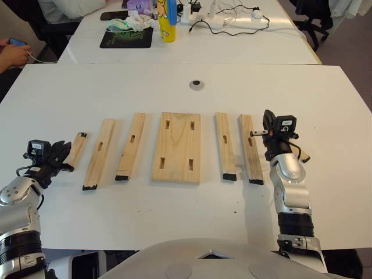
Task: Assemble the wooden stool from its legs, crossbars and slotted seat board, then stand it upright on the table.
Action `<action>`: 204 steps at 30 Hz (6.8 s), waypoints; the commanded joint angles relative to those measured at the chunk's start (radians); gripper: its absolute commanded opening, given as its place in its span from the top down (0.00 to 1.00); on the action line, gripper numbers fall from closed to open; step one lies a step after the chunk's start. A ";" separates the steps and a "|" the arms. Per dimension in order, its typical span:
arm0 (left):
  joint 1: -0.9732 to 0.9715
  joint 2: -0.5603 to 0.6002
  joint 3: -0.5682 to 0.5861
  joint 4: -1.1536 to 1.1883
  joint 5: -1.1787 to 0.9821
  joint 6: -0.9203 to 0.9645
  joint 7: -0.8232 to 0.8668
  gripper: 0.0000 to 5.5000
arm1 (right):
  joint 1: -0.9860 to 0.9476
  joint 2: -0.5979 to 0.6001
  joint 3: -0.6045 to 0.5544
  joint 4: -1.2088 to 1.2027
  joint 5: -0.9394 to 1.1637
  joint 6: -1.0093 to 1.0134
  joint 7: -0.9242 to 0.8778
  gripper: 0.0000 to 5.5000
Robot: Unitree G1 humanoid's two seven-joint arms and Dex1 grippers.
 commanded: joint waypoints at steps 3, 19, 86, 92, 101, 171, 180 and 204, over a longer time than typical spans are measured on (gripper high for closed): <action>0.001 0.048 0.006 0.052 0.004 0.004 -0.035 0.66 | -0.001 0.011 0.012 -0.007 -0.010 0.011 -0.009 1.00; 0.031 0.101 -0.019 0.185 0.036 -0.001 -0.117 0.53 | -0.013 0.014 0.027 -0.006 -0.009 0.013 -0.008 1.00; -0.161 -0.226 -0.553 -0.779 -0.033 0.314 0.122 0.76 | -0.349 0.171 -0.012 -0.229 1.409 0.799 -0.394 0.64; -0.167 -0.222 -0.539 -0.773 -0.032 0.312 0.124 0.76 | -0.344 0.164 -0.012 -0.230 1.413 0.788 -0.394 0.81; -0.159 -0.224 -0.549 -0.773 -0.021 0.306 0.121 0.76 | -0.341 0.164 -0.014 -0.226 1.434 0.785 -0.394 0.92; -0.137 -0.314 -0.317 -0.640 0.066 0.378 0.406 1.00 | 0.132 0.210 0.124 -0.435 0.269 0.312 -0.217 0.92; -0.147 -0.308 -0.314 -0.633 0.060 0.376 0.391 1.00 | 0.131 0.242 0.131 -0.384 0.223 0.233 -0.201 0.92; -0.167 -0.281 -0.316 -0.632 0.055 0.403 0.344 1.00 | 0.307 0.197 0.275 -0.154 -0.114 -0.023 -0.167 0.92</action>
